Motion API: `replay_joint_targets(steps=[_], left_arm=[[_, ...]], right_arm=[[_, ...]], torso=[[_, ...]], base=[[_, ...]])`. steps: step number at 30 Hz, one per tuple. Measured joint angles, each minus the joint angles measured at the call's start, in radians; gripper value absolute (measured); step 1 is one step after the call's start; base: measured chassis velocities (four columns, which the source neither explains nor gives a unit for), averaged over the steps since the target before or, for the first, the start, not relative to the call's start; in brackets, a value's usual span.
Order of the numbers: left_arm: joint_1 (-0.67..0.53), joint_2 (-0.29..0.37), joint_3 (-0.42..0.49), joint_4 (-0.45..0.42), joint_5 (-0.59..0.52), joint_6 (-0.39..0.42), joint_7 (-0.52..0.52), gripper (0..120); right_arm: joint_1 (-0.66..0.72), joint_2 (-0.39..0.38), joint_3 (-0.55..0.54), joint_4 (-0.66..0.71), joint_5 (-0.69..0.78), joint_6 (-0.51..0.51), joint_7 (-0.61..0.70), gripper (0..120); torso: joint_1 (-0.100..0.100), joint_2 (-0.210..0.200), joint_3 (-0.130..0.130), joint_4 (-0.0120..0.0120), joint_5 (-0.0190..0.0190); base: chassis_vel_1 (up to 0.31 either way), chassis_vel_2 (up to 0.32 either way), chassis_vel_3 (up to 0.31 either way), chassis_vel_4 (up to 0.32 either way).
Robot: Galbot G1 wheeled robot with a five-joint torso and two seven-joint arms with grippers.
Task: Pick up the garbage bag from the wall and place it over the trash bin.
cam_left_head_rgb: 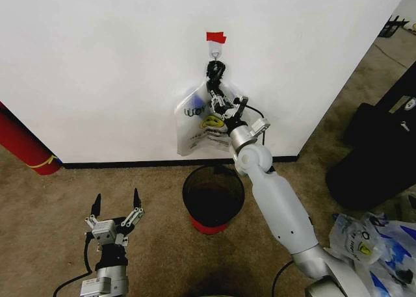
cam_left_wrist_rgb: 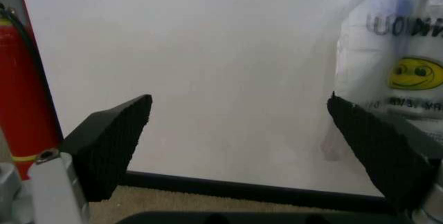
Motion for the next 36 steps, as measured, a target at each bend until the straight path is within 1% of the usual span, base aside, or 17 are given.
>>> replay_joint_targets(steps=[1,8,14,17,20,22,24,27,28,30,31,32,33,35,36], left_arm=[[0.000,0.000,0.000,0.000,0.000,0.000,0.000,100],[-0.002,0.005,0.003,0.002,0.000,-0.001,0.000,100],[-0.008,0.004,0.008,0.001,0.003,-0.002,0.001,100],[-0.008,0.003,0.010,0.003,0.003,-0.002,0.001,100],[-0.007,0.000,0.012,0.003,0.005,-0.005,0.001,100],[-0.006,0.000,0.012,0.003,0.004,-0.005,0.001,100],[-0.006,0.001,0.012,0.006,0.002,-0.008,0.001,100],[-0.009,0.007,0.016,0.014,0.000,-0.011,0.001,100],[-0.012,0.007,0.017,0.017,0.000,-0.011,0.001,100],[-0.012,0.007,0.018,0.017,0.000,-0.011,0.001,100],[-0.018,0.008,0.025,0.021,0.001,-0.011,0.001,100],[-0.021,0.009,0.029,0.023,0.001,-0.011,0.001,100],[-0.022,0.009,0.032,0.024,0.002,-0.011,0.001,100],[-0.024,0.011,0.037,0.025,0.002,-0.011,0.002,100],[-0.024,0.011,0.037,0.025,0.002,-0.011,0.002,100]], right_arm=[[-0.004,-0.005,0.003,0.005,0.000,0.000,0.002,0],[-0.014,-0.019,0.014,0.022,0.004,-0.001,0.010,0],[-0.079,-0.045,0.008,0.100,0.006,-0.004,0.024,0],[-0.136,-0.058,0.015,0.144,-0.019,-0.004,0.024,0],[-0.240,-0.076,0.031,0.215,-0.050,-0.002,0.023,0],[-0.263,-0.080,0.034,0.230,-0.058,-0.001,0.021,0],[-0.340,-0.088,0.050,0.274,-0.088,0.006,0.010,0],[-0.448,-0.098,0.083,0.364,-0.131,0.015,-0.009,0],[-0.474,-0.102,0.092,0.390,-0.139,0.016,-0.012,0],[-0.479,-0.103,0.094,0.395,-0.141,0.016,-0.013,0],[-0.528,-0.109,0.113,0.443,-0.161,0.019,-0.022,0],[-0.557,-0.111,0.124,0.467,-0.172,0.021,-0.027,0],[-0.589,-0.113,0.136,0.489,-0.184,0.025,-0.033,0],[-0.647,-0.115,0.157,0.521,-0.206,0.035,-0.045,0],[-0.647,-0.115,0.157,0.521,-0.206,0.035,-0.045,0]], torso=[[0.000,0.000,0.000,0.0000,0.0000],[0.000,0.000,0.000,0.0000,0.0000],[0.000,0.000,0.000,0.0001,0.0000],[0.000,0.000,0.000,0.0000,0.0001],[0.000,0.000,0.000,0.0000,0.0001],[0.000,0.000,0.000,0.0000,0.0001],[0.000,0.000,0.000,-0.0003,0.0002],[0.000,0.000,0.000,0.0000,-0.0001],[0.000,0.000,0.000,0.0001,0.0000],[0.000,0.000,0.000,0.0000,0.0000],[0.000,0.000,0.000,-0.0003,-0.0001],[0.000,0.000,0.000,0.0004,0.0000],[0.000,0.000,0.000,0.0000,0.0000],[0.000,0.000,0.000,-0.0001,0.0000],[0.000,0.000,0.000,-0.0001,0.0000]], base=[[0.000,0.000,0.000,0.000],[0.000,0.000,0.000,0.000],[0.000,0.000,0.000,0.000],[0.000,0.000,0.000,0.000],[0.000,0.000,0.000,0.000],[0.000,0.000,0.000,0.000],[0.000,0.000,0.000,0.000],[0.000,0.000,0.000,0.000],[0.000,0.000,0.000,0.000],[0.000,0.000,0.000,0.000],[0.000,0.000,0.000,0.000],[0.000,0.000,0.000,0.000],[0.000,0.000,0.000,0.000],[0.000,0.000,0.000,0.000],[0.000,0.000,0.000,0.000]])
